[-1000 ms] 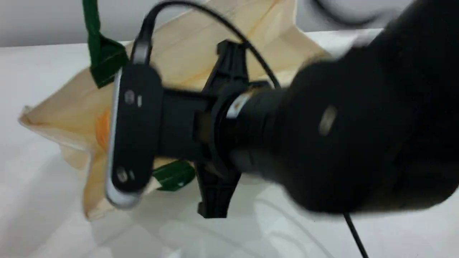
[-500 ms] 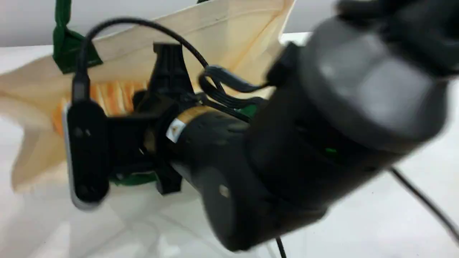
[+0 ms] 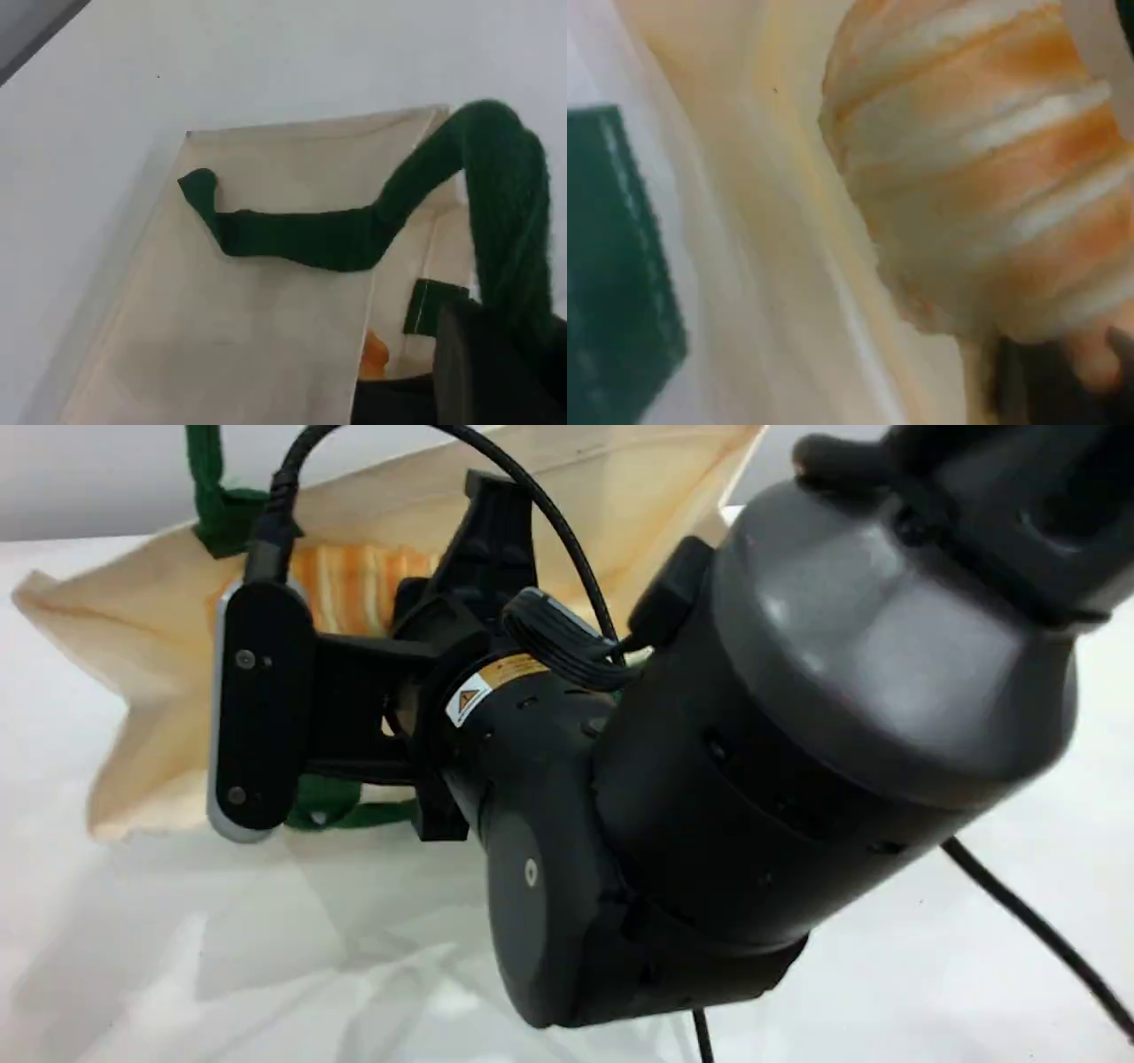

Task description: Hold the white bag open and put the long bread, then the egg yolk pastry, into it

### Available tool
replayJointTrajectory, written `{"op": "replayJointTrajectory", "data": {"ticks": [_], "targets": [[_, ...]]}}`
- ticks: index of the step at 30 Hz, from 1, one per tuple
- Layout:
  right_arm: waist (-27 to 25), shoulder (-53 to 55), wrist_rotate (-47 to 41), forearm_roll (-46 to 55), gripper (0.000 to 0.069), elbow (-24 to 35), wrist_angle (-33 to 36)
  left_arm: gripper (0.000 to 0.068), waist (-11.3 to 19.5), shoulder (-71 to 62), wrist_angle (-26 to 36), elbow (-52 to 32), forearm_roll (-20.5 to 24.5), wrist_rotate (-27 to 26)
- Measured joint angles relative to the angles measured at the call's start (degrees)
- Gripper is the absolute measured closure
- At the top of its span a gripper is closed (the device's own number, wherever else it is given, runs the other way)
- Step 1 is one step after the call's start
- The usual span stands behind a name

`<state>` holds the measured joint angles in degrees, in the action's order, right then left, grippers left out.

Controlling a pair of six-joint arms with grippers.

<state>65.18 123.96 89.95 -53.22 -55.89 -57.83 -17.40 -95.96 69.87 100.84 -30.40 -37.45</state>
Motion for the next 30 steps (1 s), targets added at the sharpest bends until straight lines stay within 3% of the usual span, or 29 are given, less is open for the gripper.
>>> {"op": "replayJointTrajectory", "data": {"ticks": [4,12,15,21,30], "targets": [[0.00,0.00,0.00,-5.31,0.0563,0.00,0.43,0.0597,0.00,0.00,0.06,0.00,0.03,0.00],[-0.07,0.00,0.00,-10.02,0.0325,0.05,0.55,0.0597,0.00,0.00,0.12,0.00,0.16,-0.22],[-0.07,0.00,-0.05,-11.67,0.0269,0.05,-2.00,0.0597,0.00,0.00,0.19,0.00,0.27,-0.22],[-0.01,0.00,0.00,-20.04,0.0250,0.05,-8.13,0.0597,0.00,0.00,0.14,0.00,0.21,-1.07],[5.72,-1.70,0.00,-33.80,0.0251,0.05,-7.61,0.0597,0.00,0.00,0.14,0.00,0.33,-1.07]]}}
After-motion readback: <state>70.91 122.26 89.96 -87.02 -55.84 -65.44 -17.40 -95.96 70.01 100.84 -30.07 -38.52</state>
